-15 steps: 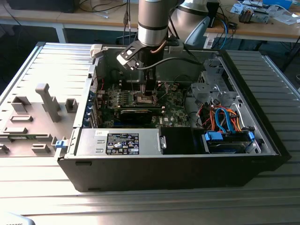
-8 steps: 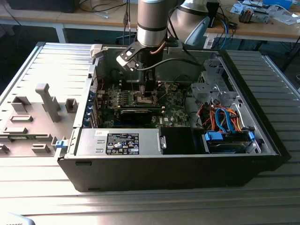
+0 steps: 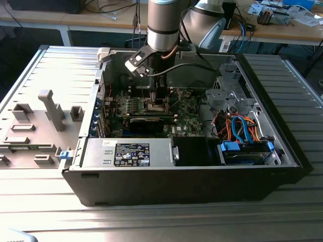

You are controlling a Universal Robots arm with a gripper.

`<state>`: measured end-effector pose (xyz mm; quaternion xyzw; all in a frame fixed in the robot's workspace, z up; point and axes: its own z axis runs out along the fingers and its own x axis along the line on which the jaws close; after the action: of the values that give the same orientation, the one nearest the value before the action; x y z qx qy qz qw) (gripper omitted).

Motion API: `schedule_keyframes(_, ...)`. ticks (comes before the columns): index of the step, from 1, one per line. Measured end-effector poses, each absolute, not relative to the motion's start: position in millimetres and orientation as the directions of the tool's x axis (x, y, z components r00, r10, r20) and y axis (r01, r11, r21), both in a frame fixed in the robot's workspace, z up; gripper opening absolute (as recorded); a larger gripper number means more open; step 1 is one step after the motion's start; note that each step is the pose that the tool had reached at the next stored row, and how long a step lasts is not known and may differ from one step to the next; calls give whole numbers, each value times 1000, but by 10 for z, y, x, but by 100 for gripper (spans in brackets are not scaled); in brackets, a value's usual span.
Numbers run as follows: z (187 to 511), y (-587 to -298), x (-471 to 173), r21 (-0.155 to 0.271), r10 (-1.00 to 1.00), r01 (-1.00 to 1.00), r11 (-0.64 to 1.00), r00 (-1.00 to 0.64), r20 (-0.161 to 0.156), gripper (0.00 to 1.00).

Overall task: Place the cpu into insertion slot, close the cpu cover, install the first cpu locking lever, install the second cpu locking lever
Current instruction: 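Place the cpu into insertion slot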

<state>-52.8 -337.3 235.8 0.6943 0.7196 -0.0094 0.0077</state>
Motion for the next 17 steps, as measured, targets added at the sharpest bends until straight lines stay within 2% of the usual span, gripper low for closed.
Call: schedule_keyframes(17, 2322, -3373, -527, -3, 999, 999, 36, -36, -25, 54)
